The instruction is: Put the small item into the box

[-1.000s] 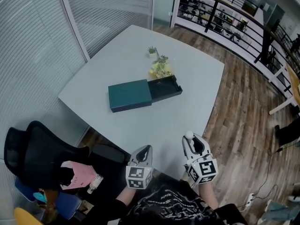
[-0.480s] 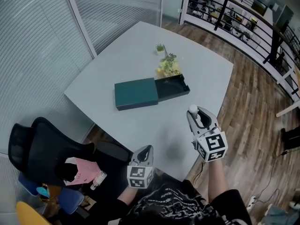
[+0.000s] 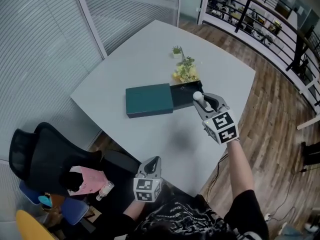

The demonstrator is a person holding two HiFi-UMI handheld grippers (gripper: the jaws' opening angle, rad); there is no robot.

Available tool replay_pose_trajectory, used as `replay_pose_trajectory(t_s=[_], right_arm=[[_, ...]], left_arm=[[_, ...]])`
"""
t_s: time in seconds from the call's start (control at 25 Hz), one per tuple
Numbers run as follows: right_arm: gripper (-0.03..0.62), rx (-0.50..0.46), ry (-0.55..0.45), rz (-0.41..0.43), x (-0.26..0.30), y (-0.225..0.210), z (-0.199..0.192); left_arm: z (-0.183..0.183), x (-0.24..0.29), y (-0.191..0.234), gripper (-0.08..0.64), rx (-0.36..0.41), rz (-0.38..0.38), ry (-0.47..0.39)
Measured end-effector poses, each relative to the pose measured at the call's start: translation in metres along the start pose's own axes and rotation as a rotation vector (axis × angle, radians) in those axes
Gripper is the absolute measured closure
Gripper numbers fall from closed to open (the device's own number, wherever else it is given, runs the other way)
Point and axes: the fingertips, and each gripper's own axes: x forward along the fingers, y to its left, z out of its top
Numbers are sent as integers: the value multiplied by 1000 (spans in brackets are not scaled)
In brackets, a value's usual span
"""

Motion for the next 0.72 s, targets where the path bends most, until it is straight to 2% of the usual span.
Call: replay_pose_trajectory(t_s=[0.24,0.6,0.72], right_arm=[[457,-117,120,76,48,-5,-17],[456,-224,304,164,124,-22,-50],[456,-244,373,199,142,-23,-63]], left_arm=[[-3,7,6,541,37,13,28],[3,21,29,541,-3,60,24],[20,29,30,541,-54,50,-10]])
